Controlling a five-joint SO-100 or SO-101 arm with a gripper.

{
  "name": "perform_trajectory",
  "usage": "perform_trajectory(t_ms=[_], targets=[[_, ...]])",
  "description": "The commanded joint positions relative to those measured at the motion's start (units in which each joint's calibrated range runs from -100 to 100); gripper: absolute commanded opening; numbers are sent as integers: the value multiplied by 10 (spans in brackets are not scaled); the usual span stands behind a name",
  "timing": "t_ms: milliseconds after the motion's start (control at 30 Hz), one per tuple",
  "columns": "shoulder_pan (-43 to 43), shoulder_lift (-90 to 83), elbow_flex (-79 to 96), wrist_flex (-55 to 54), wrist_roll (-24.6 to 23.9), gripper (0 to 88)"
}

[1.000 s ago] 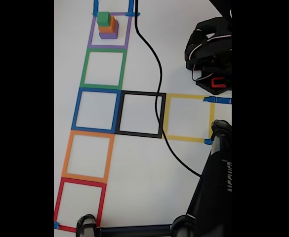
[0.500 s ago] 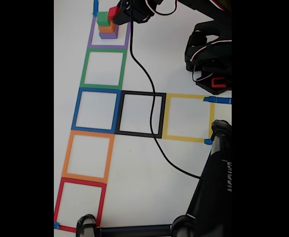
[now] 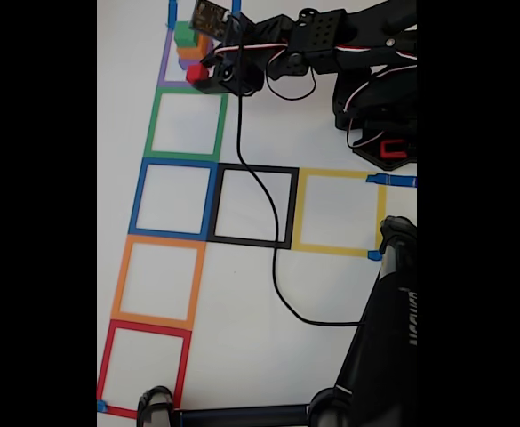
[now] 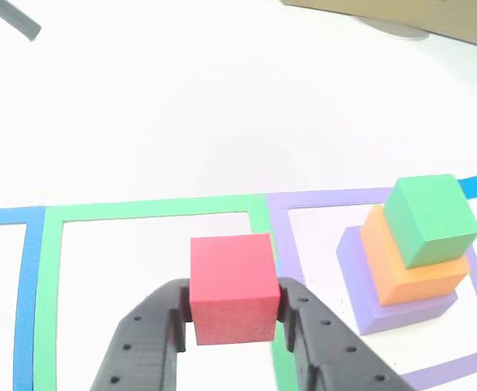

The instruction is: Tower of hanoi

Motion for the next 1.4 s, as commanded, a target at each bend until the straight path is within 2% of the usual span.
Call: perform_trajectory(t_ms=[0,367,500,967,1367], targets=[[-20,63,46,-177,4,56],[-34,355,57,-510,4,57],[-32,457,24,-595,4,59],[-50,663,-90,-693,4,59],[-65,734,-97,-753,4,60]])
